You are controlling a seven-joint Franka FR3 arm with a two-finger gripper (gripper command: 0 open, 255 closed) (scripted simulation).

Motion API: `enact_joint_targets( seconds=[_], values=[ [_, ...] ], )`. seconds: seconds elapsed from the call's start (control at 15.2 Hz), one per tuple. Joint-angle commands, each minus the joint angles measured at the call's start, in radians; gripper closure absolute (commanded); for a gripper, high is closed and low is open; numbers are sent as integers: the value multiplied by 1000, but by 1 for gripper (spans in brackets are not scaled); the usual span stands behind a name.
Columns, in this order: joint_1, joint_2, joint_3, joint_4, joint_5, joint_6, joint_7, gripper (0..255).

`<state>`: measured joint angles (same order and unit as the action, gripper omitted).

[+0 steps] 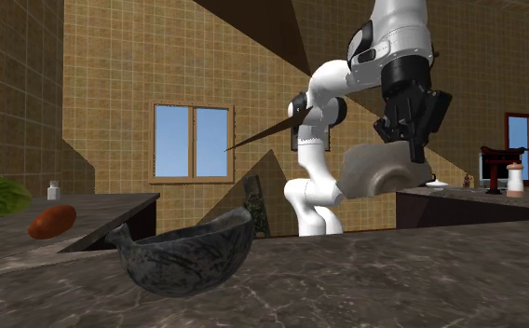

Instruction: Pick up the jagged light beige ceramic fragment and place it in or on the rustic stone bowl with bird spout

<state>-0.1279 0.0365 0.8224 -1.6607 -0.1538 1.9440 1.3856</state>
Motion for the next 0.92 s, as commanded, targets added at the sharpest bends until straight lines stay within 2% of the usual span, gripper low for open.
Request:
enact_joint_targets(
  seconds=[0.0, 0.4, 0.86],
  values=[
    [3, 4, 2, 34, -3, -32, 1, 255],
    [13, 26, 8, 123, -19, -107, 4, 255],
    [-47, 110, -47, 206, -43, -114, -123, 255]
  ],
)
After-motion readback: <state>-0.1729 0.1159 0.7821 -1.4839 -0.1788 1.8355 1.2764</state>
